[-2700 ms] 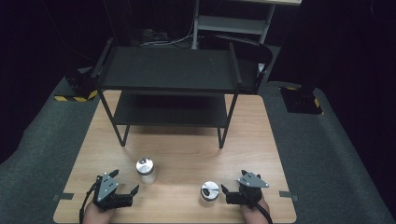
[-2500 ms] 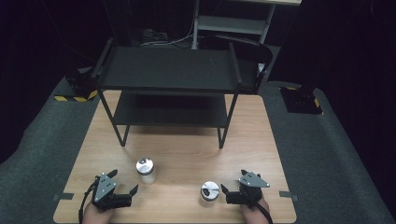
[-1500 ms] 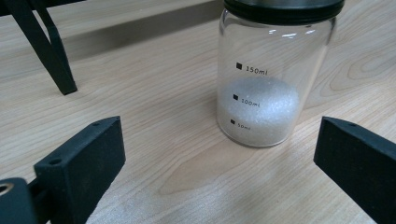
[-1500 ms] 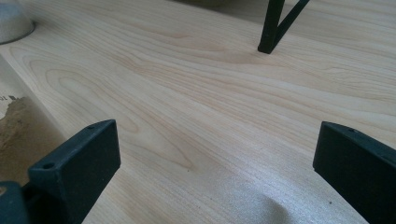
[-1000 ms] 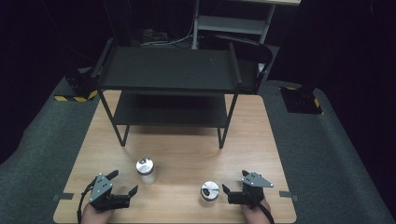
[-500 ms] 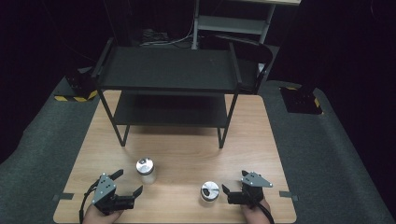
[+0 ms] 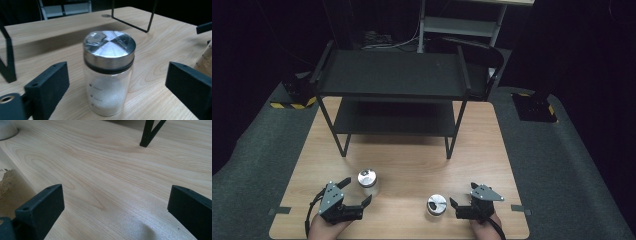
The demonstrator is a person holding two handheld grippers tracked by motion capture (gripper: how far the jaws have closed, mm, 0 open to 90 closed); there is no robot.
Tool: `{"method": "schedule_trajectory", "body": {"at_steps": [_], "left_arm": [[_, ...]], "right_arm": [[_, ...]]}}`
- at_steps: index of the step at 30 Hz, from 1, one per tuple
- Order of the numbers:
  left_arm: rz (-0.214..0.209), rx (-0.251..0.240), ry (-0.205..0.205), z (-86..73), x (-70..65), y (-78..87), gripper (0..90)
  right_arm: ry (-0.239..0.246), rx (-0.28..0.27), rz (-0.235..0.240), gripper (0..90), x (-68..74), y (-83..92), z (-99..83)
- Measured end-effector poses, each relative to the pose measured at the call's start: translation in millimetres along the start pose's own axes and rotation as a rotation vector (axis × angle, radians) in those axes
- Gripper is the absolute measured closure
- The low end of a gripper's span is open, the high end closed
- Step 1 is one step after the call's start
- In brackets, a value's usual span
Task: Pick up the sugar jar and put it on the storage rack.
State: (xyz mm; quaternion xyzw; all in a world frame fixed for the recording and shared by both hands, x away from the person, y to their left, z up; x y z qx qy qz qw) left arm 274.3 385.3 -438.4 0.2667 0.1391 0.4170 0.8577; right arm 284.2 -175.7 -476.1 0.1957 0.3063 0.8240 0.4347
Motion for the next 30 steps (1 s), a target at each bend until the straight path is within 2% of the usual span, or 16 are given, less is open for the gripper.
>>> {"method": "schedule_trajectory", "body": {"at_steps": [5,7,9,17,25,26,30], "left_arm": [[-0.006,0.006,0.000,6.1,2.2,-5.1,7.3],[-0.006,0.000,0.018,7.6,4.3,-8.3,8.9],[-0.006,0.000,0.018,7.8,5.0,-9.3,9.6],[0.002,0.007,0.009,11.8,6.6,-17.2,19.4],[0.003,0.007,-0.005,14.8,7.3,-24.6,25.0],[0.004,0.003,-0.016,14.1,7.4,-25.2,26.3],[0.007,-0.010,-0.013,12.2,7.4,-25.9,31.2]], "right_arm": [[0.000,0.002,0.004,0.6,-0.7,-0.1,0.3],[0.000,0.002,0.004,0.6,-0.8,-0.1,0.3],[0.000,0.002,0.005,0.6,-0.9,-0.1,0.3],[0.000,0.000,0.006,0.6,-1.1,0.0,-0.1],[-0.004,-0.004,0.007,0.6,-1.2,0.3,-0.8],[-0.004,-0.005,0.007,0.6,-1.2,0.4,-0.8],[-0.002,-0.005,0.007,0.6,-1.1,0.4,-0.9]]}}
Point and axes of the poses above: each handheld gripper's, and its own axes: y roughly backward along the jaws, z roughly out of its top, x roughly to its left, the point moved 3 cm from there along -y, roughly forward along the jaws, and after that the axes turned 11 degrees about x, right-handed, at the moved point
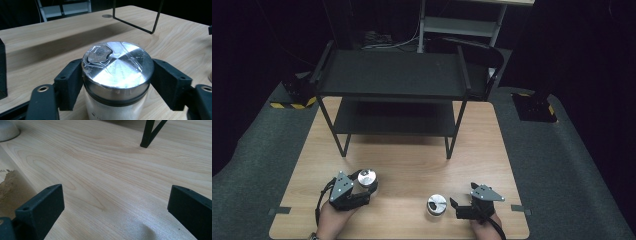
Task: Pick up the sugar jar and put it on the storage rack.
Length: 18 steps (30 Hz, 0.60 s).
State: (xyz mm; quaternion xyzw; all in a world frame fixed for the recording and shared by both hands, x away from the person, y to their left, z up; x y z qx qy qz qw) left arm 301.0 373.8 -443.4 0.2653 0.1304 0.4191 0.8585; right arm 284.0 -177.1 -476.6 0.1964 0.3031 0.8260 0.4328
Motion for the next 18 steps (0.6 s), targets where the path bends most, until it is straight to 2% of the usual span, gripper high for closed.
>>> {"method": "schedule_trajectory", "body": {"at_steps": [5,9,15,18], "left_arm": [[-0.012,-0.010,0.019,-0.2,2.9,0.4,33.1],[0.000,-0.013,-0.008,0.9,1.8,1.1,34.2],[-0.001,-0.010,0.015,2.2,2.5,1.5,34.7],[0.002,-0.011,0.015,2.2,2.1,1.7,34.7]], "right_arm": [[-0.001,0.001,0.001,0.6,-0.2,-0.2,0.2],[-0.001,0.002,0.002,0.6,-0.4,-0.3,0.4],[-0.003,0.000,0.004,0.6,-0.7,-0.1,0.1],[-0.002,-0.001,0.004,0.6,-0.9,-0.1,-0.1]]}}
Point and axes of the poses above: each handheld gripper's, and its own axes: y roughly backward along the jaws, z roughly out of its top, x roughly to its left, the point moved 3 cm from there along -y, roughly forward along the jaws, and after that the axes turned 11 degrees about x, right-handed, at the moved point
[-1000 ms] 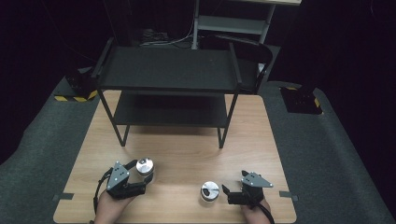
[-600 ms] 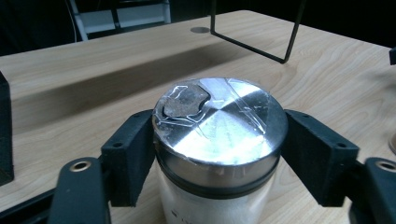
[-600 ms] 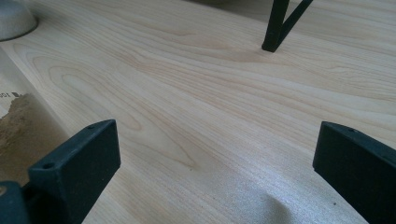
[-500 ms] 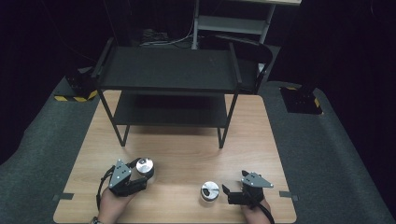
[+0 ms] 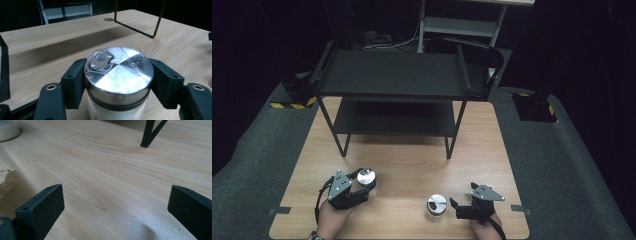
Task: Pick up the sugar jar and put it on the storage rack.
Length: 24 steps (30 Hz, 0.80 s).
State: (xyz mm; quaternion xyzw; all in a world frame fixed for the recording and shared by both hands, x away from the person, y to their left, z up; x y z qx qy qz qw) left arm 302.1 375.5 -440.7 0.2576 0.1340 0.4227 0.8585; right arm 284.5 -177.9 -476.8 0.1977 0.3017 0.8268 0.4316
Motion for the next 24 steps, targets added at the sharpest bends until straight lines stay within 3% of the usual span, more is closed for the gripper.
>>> {"method": "schedule_trajectory", "body": {"at_steps": [24], "left_arm": [[0.003,-0.091,-0.029,17.8,-2.0,33.8,34.7]], "right_arm": [[0.004,0.007,0.004,0.6,-0.3,-0.3,1.2]]}}
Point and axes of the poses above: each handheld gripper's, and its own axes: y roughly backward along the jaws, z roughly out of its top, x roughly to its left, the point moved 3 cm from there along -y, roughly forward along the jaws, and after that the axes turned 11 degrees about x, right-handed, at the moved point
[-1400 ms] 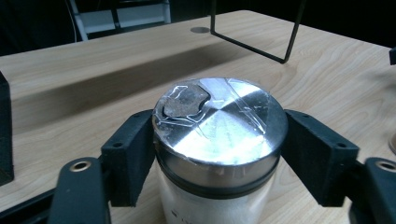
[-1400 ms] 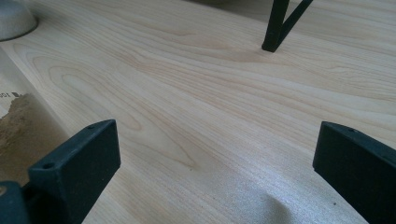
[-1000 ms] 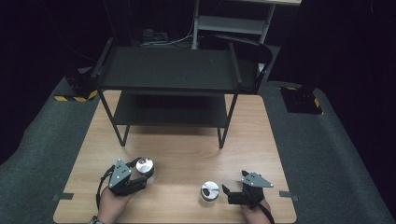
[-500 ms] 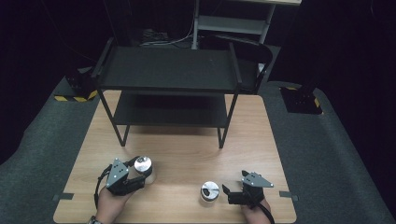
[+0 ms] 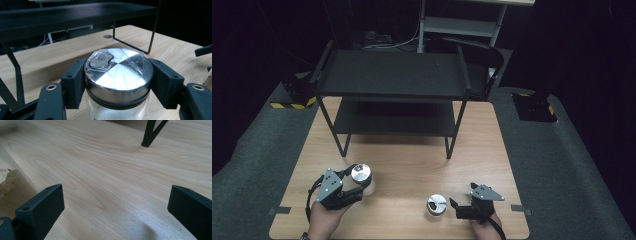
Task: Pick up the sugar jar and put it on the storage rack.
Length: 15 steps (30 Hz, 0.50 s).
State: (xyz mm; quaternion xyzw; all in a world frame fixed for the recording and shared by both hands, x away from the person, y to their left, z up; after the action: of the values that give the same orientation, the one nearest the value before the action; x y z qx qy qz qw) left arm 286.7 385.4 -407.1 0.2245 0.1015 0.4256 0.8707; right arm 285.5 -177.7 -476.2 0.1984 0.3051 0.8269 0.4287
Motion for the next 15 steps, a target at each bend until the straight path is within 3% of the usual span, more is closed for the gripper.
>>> {"method": "schedule_trajectory", "body": {"at_steps": [15], "left_arm": [[0.008,-0.056,-0.013,22.9,-2.8,19.0,34.7]], "right_arm": [[0.000,-0.002,0.001,0.6,-0.3,0.0,-0.3]]}}
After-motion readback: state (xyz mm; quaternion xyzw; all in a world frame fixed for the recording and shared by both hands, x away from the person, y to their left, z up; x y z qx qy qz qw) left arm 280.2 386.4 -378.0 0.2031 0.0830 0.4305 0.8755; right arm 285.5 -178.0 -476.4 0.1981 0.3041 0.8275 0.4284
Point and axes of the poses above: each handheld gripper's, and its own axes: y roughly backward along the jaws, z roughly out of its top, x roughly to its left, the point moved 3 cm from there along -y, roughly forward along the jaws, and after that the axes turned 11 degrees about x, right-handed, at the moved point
